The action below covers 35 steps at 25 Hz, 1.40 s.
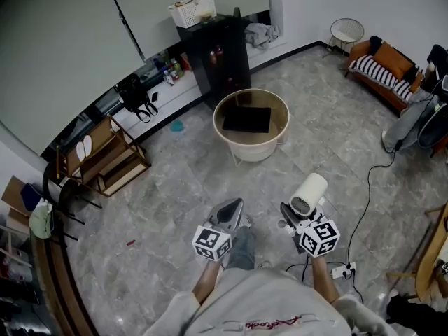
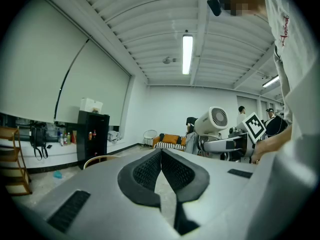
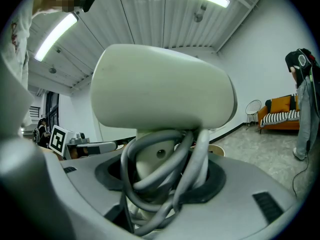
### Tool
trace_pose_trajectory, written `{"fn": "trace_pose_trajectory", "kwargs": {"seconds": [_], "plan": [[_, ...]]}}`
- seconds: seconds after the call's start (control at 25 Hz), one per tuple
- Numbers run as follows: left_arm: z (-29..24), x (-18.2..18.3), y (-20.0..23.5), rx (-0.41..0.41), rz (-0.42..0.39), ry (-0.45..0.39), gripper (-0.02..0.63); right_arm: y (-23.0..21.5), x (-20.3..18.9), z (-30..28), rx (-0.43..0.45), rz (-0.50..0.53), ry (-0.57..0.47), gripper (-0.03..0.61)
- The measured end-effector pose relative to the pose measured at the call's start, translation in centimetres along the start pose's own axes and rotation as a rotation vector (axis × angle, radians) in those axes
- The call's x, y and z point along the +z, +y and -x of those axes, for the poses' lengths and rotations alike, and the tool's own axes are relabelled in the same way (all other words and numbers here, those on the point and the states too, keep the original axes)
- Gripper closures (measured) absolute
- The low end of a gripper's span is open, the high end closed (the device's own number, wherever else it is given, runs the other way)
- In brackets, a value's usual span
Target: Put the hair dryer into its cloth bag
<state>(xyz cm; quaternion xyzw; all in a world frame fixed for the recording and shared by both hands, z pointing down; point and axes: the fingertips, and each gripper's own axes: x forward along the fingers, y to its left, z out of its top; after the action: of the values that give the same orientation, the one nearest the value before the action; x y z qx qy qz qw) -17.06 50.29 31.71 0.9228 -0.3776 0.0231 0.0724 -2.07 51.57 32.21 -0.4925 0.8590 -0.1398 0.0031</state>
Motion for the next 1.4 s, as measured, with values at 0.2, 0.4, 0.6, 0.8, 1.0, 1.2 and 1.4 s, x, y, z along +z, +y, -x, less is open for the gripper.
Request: {"fn": "trace_pose_trajectory", "kwargs": {"seconds": [0.2,0.4,0.6,0.8,1.0,1.2,1.4], "plan": [[-1.4,0.2,1.7,-0.002,0.003,-0.008,0.583,-0.8,0.4,-1.9,-0.004,0.009,-0.002,0.295],[-3.4,0.2,4.3,-0.007,0.007,-0.01,0.583,-2.1,1.0,-4.9,-0.012,0.008,-0.004,0.295],[-6.3,0.6,8.1,-0.009,0.003,-0.015,0.583,-3.9,1.6,-9.2,-0.011,0.007,-0.007,0.295],[-9.4,1.8,11.6,-0.012,0.002,-0.027,0.583,-5.6,3.1,-13.3,-0.004,0.021,0.004,0.295],[-11.9,3.0,15.0,-0.029,0.018,-0.023,0.583,-6.8,5.2,-17.5,-0.013,0.032,0.014,0.295],[-14.4,3.3,18.3,-0.047,0.035,-0.019,0.583,-8.2,5.8,-21.1,-0.034,0.03,0.025,0.295],[-17.1,3.6,21.4,-0.076,0.031,-0.008,0.583,-9.7,6.6,-24.8,-0.055,0.017,0.014,0.295]]}}
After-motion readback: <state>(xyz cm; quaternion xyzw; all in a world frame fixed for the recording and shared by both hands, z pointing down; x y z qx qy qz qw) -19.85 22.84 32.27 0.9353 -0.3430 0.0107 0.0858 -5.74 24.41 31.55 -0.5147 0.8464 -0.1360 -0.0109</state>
